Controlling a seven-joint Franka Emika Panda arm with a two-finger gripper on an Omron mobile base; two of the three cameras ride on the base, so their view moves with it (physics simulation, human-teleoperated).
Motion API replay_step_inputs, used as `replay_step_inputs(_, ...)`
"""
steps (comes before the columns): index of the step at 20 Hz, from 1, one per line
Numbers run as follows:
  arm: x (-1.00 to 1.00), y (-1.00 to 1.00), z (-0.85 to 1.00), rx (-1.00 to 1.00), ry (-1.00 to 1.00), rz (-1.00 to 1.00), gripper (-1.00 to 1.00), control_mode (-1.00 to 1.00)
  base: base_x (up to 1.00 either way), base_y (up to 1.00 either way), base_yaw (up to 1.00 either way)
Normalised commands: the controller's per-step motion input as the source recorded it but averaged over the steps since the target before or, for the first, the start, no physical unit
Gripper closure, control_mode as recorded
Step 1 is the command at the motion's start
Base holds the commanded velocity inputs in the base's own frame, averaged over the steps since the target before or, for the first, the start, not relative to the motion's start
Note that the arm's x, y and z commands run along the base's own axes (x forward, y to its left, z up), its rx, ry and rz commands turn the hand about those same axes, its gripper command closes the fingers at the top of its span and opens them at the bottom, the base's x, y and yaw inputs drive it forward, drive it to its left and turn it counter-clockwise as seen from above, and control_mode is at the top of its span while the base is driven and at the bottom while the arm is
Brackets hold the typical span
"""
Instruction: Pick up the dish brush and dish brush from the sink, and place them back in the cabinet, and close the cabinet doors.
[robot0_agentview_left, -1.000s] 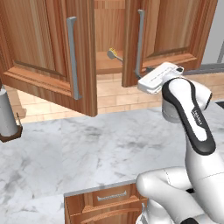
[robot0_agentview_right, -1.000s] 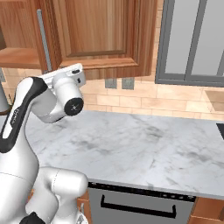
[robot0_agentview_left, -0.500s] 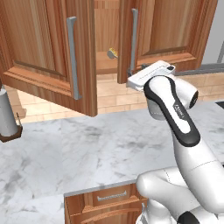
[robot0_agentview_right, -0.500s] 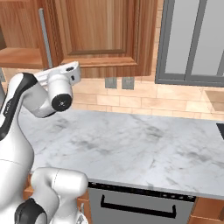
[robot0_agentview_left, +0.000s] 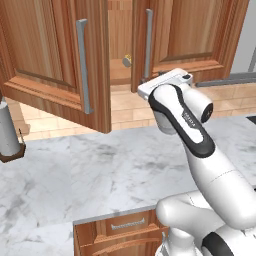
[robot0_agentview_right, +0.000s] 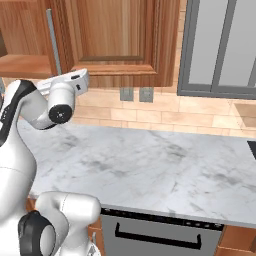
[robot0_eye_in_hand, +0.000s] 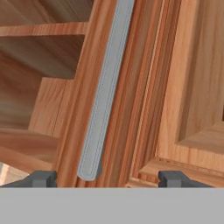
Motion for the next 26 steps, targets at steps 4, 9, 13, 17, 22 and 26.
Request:
replay_step_inputs(4, 0.19, 0.00, 0.00, 0.00, 0.00, -0.05, -1.00, -1.00, 0.00, 0.00, 0.00)
replay_step_inputs(9, 0.19, 0.00, 0.00, 0.00, 0.00, -0.03, -1.00, -1.00, 0.00, 0.00, 0.00)
replay_step_inputs(13, 0.19, 0.00, 0.00, 0.00, 0.00, -0.03, -1.00, -1.00, 0.00, 0.00, 0.00)
replay_step_inputs(17, 0.19, 0.00, 0.00, 0.00, 0.00, -0.02, -1.00, -1.00, 0.00, 0.00, 0.00)
replay_step_inputs(22, 0.22, 0.00, 0.00, 0.00, 0.00, -0.02, -1.00, -1.00, 0.00, 0.00, 0.00)
replay_step_inputs(26, 0.21, 0.00, 0.00, 0.00, 0.00, -0.02, -1.00, -1.00, 0.00, 0.00, 0.00)
